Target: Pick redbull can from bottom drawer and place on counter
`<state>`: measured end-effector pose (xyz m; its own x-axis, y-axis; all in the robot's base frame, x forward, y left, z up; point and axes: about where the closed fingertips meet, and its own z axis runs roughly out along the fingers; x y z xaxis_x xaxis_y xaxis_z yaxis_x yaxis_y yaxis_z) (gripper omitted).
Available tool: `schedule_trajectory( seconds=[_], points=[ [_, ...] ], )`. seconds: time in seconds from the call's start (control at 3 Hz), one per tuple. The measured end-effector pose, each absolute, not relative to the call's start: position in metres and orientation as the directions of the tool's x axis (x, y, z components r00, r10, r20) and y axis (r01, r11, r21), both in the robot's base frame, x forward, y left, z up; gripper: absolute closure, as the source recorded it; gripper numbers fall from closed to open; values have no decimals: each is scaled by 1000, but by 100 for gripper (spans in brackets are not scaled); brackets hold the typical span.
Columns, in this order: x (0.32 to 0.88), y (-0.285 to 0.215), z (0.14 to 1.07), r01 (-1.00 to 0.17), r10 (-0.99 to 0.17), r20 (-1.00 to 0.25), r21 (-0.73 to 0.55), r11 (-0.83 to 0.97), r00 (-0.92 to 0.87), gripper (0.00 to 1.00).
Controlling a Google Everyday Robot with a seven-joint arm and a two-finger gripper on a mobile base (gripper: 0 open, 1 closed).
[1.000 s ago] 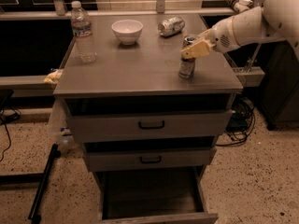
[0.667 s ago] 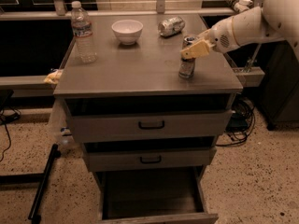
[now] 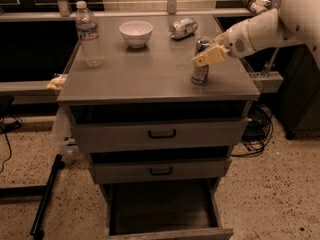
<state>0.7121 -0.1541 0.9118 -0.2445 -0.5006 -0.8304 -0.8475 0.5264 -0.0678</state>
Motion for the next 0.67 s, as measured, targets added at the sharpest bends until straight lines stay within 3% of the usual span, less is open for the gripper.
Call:
schedule_trajectory(
  seconds=[0.33,0.67],
  points=[
    [712,-154,912,-848,-501,-830,-68,526,-245,0],
    [712,-154,912,-848,-501,-830,-68,526,-245,0]
  ],
)
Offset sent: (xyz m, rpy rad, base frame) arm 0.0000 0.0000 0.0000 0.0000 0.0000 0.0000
